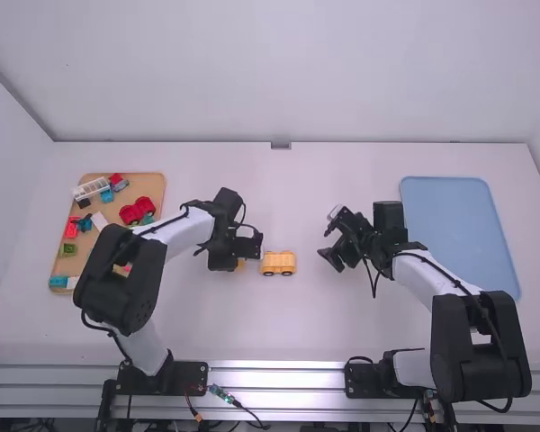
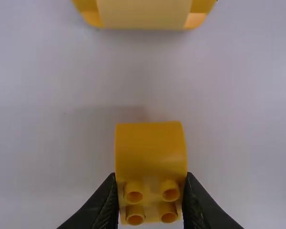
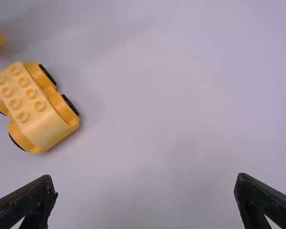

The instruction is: Assemble lego blocks to make yellow taxi

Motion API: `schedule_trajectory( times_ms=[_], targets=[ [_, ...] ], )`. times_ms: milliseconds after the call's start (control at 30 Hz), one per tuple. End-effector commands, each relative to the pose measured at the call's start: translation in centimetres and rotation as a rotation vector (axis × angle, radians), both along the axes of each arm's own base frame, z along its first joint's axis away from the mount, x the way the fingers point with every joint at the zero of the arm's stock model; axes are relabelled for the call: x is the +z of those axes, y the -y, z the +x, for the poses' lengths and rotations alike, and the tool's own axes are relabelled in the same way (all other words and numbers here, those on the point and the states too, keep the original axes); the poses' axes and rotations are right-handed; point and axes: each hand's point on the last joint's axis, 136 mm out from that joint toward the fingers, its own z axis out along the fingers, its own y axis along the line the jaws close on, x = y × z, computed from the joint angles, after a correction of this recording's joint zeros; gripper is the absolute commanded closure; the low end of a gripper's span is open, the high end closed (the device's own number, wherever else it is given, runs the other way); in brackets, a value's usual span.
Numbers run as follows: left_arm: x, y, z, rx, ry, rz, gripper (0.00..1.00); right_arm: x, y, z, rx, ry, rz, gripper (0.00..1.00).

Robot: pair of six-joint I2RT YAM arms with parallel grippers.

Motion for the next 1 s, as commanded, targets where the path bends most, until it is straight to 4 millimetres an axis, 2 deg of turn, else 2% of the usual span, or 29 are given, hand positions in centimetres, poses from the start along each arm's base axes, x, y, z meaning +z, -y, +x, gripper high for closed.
schedule_trajectory(
  times_ms=[0,167,533,567,600,733,867,933,967],
  targets=[
    [0.0,0.5,-0.1,-0.021,-0.009,-0.021,0.76,1.0,-0.1,0.5,0.000,0.025,0.008,0.01],
    [0.0,0.5,-0.1,-0.020,-0.009,-0.022,0.68,1.0,-0.1,0.5,0.000,0.023,0.009,0.01],
    [0.0,0.2,0.3,0.019,-0.001,-0.016,0.59,1.0,-0.1,0.5,0.001,0.023,0.008,0.01],
    [0.0,0.2,0.4,0.019,0.001,-0.017,0.16,1.0,-0.1,0.5,0.001,0.023,0.008,0.01],
    [0.0,0.3,0.5,0.019,0.006,-0.017,0.01,1.0,-0.1,0.5,0.001,0.023,0.008,0.01],
    [0.1,0.3,1.2,0.023,0.039,-0.017,0.01,1.0,-0.1,0.5,0.001,0.024,0.008,0.01],
    [1.2,-0.2,2.6,0.111,0.081,0.019,0.01,1.0,-0.2,0.4,0.004,0.023,0.011,0.01],
    [2.0,0.3,3.0,0.130,0.079,-0.009,0.01,1.0,-0.2,0.4,0.004,0.022,0.011,0.01],
    [2.8,1.3,2.8,0.097,0.064,-0.063,0.01,1.0,-0.2,0.4,0.004,0.022,0.011,0.01]
  ],
)
